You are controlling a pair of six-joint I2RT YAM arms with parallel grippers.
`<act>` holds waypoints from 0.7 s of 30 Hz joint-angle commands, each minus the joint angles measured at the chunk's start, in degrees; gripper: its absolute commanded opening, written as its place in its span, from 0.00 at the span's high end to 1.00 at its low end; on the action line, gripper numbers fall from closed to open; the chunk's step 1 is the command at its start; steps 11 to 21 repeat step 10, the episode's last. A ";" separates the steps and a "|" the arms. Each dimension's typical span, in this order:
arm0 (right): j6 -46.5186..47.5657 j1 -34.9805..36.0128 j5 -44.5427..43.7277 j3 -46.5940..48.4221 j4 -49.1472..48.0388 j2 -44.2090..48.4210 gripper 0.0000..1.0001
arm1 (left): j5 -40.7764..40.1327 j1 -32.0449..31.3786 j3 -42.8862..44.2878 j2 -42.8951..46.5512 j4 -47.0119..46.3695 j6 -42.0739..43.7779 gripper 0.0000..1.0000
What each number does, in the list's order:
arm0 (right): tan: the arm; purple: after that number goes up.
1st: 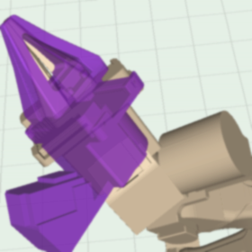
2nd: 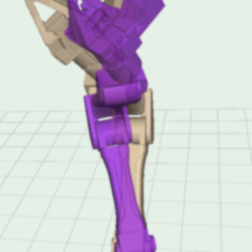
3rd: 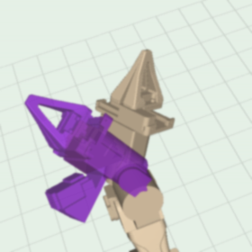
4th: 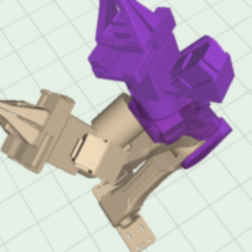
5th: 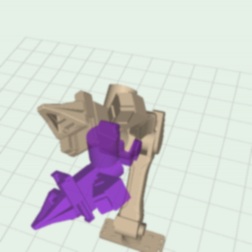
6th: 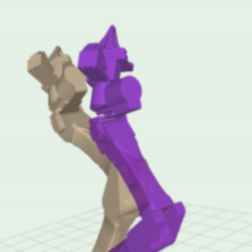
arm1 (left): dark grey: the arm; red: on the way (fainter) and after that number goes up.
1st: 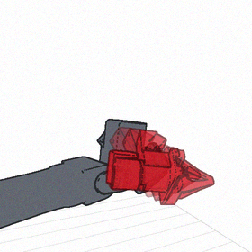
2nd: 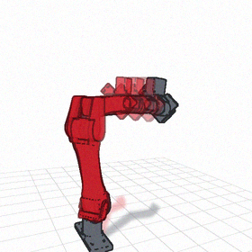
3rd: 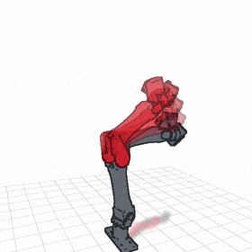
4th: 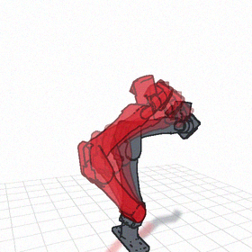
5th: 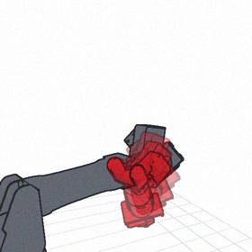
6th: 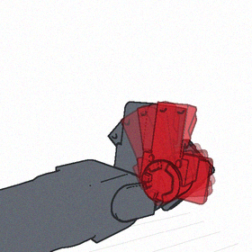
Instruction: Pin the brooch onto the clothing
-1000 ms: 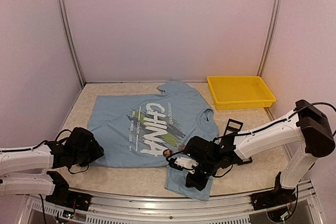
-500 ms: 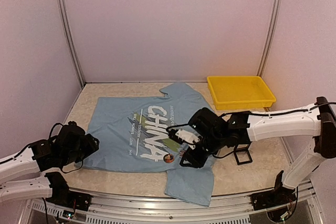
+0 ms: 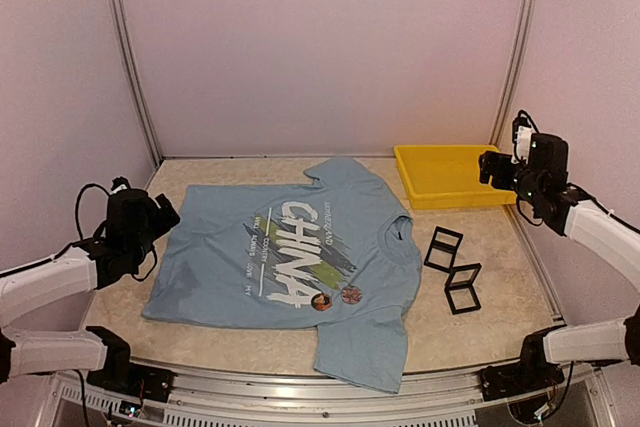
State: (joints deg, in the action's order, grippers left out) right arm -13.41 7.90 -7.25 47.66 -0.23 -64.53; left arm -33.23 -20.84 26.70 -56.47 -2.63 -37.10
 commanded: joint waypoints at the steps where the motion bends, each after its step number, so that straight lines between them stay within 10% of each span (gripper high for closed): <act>1: -0.88 -1.44 -11.87 -8.85 -9.99 2.81 0.01 | -5.80 6.35 -0.28 -4.41 -14.39 10.88 0.01; 21: -6.02 -1.42 -20.21 -18.16 -19.05 -0.50 0.00 | -17.26 7.76 -5.38 -9.98 -21.70 18.22 0.01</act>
